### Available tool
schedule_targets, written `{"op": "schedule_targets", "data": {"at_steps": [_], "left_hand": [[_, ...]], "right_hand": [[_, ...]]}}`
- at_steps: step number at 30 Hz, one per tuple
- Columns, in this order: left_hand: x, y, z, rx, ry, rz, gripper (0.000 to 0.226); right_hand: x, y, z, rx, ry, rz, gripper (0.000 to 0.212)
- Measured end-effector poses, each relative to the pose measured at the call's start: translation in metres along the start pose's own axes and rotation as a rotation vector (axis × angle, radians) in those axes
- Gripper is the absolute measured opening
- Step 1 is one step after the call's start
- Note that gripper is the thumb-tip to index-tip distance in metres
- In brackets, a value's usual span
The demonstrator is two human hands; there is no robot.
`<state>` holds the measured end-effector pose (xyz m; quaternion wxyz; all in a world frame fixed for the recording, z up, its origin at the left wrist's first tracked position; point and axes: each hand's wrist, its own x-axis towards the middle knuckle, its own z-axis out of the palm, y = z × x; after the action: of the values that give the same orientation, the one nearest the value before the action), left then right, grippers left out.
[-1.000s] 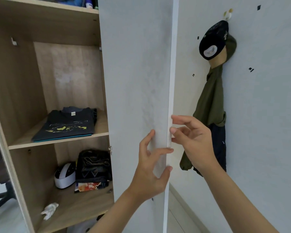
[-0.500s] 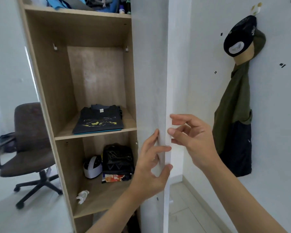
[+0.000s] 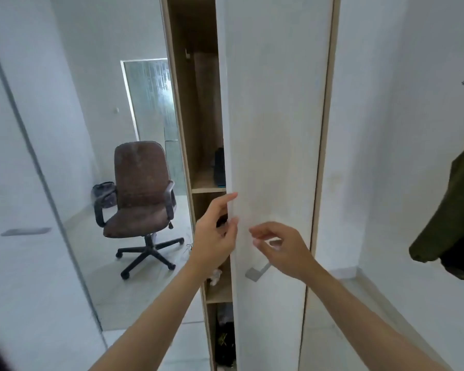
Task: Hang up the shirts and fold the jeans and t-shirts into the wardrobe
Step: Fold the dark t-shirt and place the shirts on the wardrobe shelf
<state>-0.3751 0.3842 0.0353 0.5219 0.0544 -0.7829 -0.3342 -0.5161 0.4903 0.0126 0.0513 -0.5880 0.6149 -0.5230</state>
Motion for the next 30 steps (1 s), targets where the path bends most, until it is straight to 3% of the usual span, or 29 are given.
{"op": "schedule_targets", "data": {"at_steps": [3, 6, 11, 16, 20, 30], "left_hand": [[0.013, -0.032, -0.027, 0.096, 0.066, -0.03, 0.046], [0.028, -0.066, -0.051, 0.163, 0.113, -0.047, 0.048], [0.066, -0.132, -0.082, 0.312, 0.166, -0.03, 0.055], [0.095, -0.193, -0.096, 0.731, 0.145, -0.054, 0.083], [0.124, -0.233, -0.097, 0.909, 0.193, -0.069, 0.083], [0.14, -0.272, -0.078, 1.077, 0.297, -0.085, 0.071]], "right_hand": [[0.004, 0.045, 0.044, -0.236, -0.191, 0.007, 0.022], [0.028, 0.072, 0.082, -0.381, -0.224, -0.098, 0.022], [0.095, 0.104, 0.123, -0.243, -0.216, -0.081, 0.013], [0.147, 0.135, 0.158, -0.06, -0.106, -0.027, 0.007], [0.183, 0.153, 0.178, -0.083, -0.036, 0.003, 0.004], [0.207, 0.177, 0.203, -0.185, 0.079, 0.016, 0.011]]}}
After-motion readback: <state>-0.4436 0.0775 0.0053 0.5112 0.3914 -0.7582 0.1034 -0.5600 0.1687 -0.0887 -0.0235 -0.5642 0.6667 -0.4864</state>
